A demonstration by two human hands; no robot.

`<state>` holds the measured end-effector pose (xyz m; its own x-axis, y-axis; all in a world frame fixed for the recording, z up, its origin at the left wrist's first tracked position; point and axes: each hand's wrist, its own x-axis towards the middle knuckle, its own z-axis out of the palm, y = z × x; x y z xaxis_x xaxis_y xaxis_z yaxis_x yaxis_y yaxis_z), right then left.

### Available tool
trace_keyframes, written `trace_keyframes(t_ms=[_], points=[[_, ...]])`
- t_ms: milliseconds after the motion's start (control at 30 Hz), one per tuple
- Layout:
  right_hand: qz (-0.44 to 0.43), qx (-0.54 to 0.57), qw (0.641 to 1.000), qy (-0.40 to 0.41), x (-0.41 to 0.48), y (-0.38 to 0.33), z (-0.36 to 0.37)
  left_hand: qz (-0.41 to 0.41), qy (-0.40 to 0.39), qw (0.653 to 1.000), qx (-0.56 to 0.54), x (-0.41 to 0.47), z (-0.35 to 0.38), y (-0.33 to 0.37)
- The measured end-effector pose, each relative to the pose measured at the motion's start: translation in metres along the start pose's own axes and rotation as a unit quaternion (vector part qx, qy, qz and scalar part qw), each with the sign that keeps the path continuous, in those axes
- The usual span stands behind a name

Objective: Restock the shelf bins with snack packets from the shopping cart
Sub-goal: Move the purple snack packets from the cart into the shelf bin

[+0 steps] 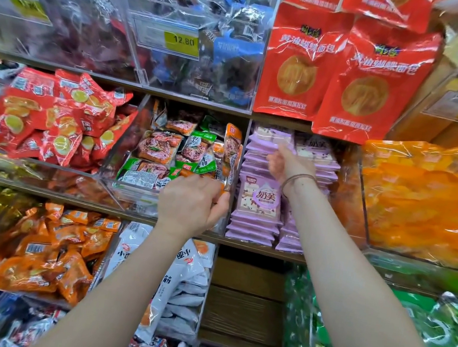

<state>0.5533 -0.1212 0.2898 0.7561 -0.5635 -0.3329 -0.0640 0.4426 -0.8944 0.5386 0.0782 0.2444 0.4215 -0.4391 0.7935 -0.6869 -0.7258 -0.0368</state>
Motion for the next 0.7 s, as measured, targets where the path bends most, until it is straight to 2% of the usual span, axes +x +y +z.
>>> trace_keyframes(t_ms=[133, 267, 400, 500, 633, 700], points=[[-0.009, -0.118, 0.992, 0.046, 0.015, 0.001, 0.009, 0.002, 0.005, 1.000, -0.002, -0.002, 0.002, -0.002], [-0.007, -0.104, 0.994, 0.037, 0.016, 0.002, 0.012, -0.009, -0.006, 1.000, -0.001, 0.000, 0.002, -0.002], [0.008, -0.107, 0.994, -0.028, -0.013, 0.002, 0.002, -0.020, -0.045, 0.999, -0.013, 0.002, -0.006, 0.001], [-0.020, -0.156, 0.984, -0.079, -0.055, 0.008, -0.018, -0.032, -0.051, 0.996, -0.071, -0.001, -0.019, 0.007], [-0.143, -0.244, 0.952, -0.115, -0.124, 0.044, -0.074, -0.055, -0.015, 0.978, -0.202, -0.049, -0.047, 0.037], [-0.136, -0.264, 0.948, -0.118, -0.157, 0.075, -0.109, -0.093, -0.082, 0.955, -0.269, -0.094, -0.061, 0.059]])
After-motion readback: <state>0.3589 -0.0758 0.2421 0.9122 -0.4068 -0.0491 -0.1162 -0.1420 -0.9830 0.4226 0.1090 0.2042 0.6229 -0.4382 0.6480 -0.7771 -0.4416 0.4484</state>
